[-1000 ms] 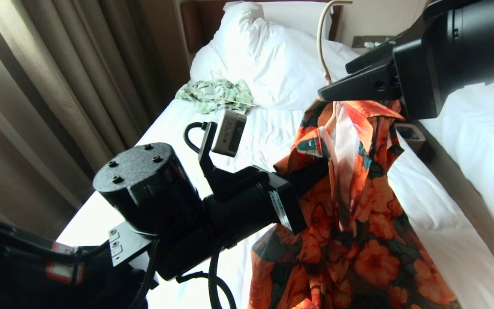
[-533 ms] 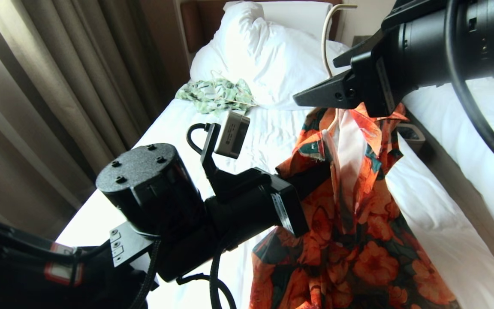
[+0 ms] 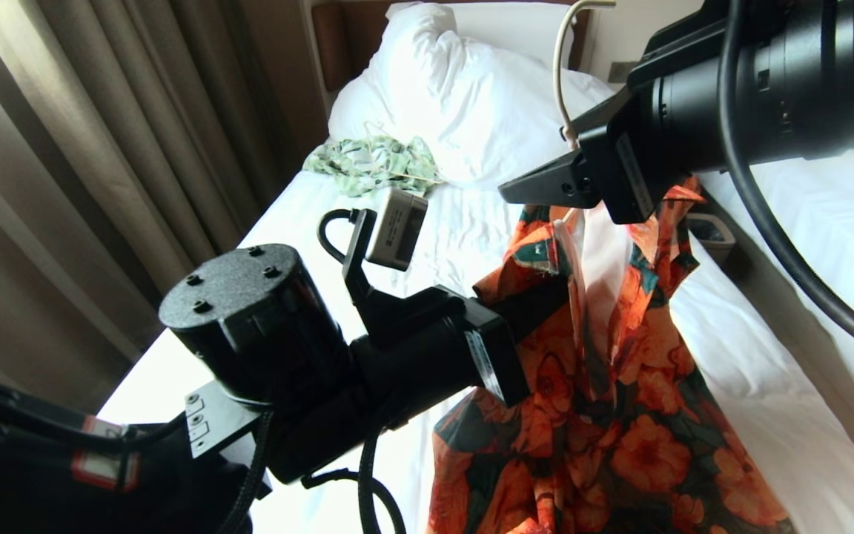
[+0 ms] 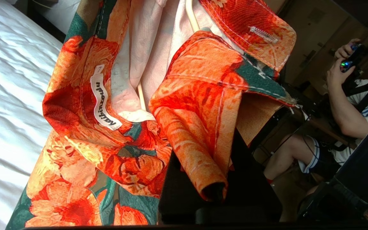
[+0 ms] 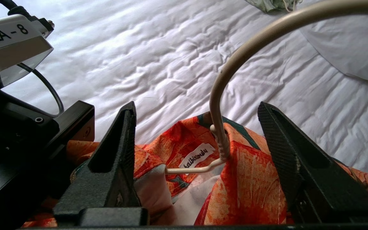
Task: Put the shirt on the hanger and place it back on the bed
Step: Take the clothes hanger out of the clothes
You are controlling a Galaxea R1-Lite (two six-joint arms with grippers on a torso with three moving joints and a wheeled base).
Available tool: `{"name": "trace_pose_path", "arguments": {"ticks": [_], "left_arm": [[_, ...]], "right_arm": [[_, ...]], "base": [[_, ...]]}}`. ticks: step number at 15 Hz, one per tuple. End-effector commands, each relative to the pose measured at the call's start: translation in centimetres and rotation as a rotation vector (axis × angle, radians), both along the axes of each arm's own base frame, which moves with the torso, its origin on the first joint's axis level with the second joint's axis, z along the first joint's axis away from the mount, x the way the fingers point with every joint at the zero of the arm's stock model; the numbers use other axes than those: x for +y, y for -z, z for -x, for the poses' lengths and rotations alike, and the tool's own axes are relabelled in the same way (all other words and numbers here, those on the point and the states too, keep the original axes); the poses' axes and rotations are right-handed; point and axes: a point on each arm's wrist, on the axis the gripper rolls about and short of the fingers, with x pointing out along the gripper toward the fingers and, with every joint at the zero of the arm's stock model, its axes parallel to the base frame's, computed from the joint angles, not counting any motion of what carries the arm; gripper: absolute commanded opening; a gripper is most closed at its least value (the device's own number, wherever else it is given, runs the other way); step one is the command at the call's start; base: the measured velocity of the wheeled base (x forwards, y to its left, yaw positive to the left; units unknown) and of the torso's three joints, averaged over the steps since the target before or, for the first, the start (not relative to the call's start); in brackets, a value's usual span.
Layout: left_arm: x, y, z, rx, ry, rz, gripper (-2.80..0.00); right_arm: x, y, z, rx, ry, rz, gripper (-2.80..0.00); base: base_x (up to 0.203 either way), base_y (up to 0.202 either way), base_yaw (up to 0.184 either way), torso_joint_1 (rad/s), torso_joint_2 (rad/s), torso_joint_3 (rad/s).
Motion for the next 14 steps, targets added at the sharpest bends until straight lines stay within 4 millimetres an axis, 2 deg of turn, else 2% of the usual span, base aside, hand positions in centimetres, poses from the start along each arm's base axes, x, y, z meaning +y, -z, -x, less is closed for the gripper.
{"name": "trace_pose_path", "arguments": {"ticks": [1, 9, 14], "left_arm": [[0.3, -0.4, 0.1, -0.010, 0.000, 0.013, -2.80], [2.4, -2.6, 2.0, -0.027, 0.036, -0.059, -2.80], [3.0, -3.5, 2.3, 0.004, 0.032, -0.124, -2.80]], "right_arm": [[0.1, 0.2, -0.1, 0.006, 0.000, 0.009, -2.80], [-0.2, 0.0, 0.1, 0.006, -0.003, 0.005, -2.80], [-0.4, 0.1, 0.4, 0.017, -0.003, 0.016, -2.80]], "base": [[0.000, 0.000, 0.000, 0.000, 0.00, 0.000], [0.000, 0.000, 0.000, 0.000, 0.00, 0.000], [0.000, 0.000, 0.000, 0.000, 0.00, 0.000]]}}
